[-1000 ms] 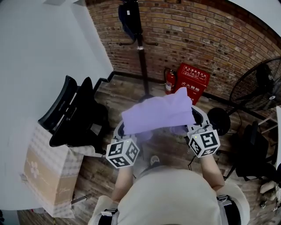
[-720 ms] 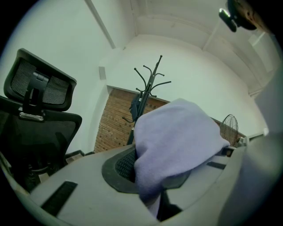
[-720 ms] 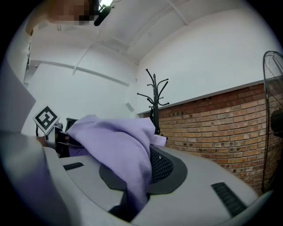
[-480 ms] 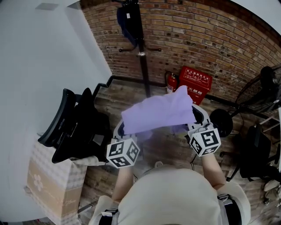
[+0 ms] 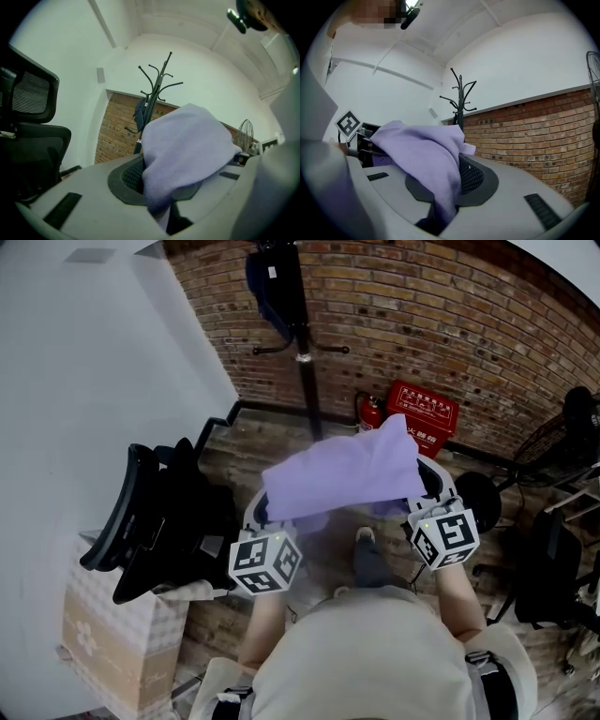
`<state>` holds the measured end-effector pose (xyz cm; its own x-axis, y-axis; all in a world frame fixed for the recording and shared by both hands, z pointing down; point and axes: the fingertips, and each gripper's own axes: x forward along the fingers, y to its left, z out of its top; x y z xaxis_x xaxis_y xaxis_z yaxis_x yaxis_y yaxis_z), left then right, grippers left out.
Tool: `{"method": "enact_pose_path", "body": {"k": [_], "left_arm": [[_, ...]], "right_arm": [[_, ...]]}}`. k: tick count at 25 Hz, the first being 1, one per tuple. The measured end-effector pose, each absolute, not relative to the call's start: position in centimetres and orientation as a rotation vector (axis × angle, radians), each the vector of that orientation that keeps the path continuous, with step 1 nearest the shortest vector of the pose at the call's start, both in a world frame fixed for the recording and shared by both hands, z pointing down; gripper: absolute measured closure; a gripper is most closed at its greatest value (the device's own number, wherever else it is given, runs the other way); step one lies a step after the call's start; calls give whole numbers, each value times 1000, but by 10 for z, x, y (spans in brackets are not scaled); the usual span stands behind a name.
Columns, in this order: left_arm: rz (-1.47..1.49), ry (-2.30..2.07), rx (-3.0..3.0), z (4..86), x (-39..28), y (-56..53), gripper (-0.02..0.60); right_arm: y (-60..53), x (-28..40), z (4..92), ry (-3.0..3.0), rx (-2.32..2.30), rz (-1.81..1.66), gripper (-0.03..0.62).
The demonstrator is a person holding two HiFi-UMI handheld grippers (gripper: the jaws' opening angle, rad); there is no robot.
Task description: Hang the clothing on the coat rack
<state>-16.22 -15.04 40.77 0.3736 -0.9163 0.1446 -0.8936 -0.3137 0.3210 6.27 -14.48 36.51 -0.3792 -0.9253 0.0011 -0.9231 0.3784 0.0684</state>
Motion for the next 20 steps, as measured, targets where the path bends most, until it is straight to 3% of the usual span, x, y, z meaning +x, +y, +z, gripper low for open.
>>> {"method": "enact_pose_path", "body": {"k": [20], "left_arm": [[-127, -1676, 2289, 383, -120, -313, 523]], "right_arm": [[-329, 102, 332, -2665, 1653, -199, 548]]}}
